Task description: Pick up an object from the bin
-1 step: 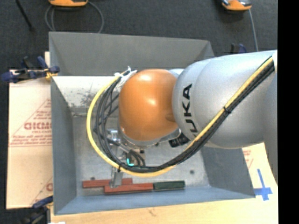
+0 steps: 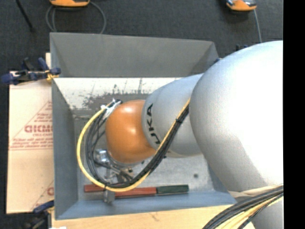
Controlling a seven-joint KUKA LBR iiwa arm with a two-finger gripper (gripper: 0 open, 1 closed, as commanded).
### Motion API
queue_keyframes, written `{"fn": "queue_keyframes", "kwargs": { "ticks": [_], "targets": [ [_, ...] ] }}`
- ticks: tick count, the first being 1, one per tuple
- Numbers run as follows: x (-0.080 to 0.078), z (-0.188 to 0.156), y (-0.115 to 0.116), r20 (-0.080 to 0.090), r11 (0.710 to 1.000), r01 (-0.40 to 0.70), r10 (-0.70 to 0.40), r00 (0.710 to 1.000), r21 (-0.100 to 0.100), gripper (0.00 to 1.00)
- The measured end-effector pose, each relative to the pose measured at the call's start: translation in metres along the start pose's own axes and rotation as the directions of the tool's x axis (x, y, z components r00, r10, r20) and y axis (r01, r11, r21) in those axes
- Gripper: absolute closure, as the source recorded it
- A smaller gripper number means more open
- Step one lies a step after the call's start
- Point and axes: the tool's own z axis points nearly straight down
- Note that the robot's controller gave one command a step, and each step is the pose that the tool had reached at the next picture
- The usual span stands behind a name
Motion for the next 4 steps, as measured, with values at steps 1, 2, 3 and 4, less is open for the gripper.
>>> {"fn": "queue_keyframes", "kwargs": {
  "ticks": [1,2,3,4],
  "targets": [
    [0.000,0.008,0.013,0.012,1.000,-0.007,0.007,1.000,-0.005,0.00],
    [0.011,0.007,-0.027,0.015,0.995,-0.095,0.095,0.995,-0.008,0.00],
    [-0.017,-0.005,-0.042,0.008,0.963,0.269,-0.269,0.963,-0.001,0.00],
    [-0.007,0.009,-0.049,0.006,0.946,0.323,-0.323,0.946,-0.003,0.00]
  ]
}}
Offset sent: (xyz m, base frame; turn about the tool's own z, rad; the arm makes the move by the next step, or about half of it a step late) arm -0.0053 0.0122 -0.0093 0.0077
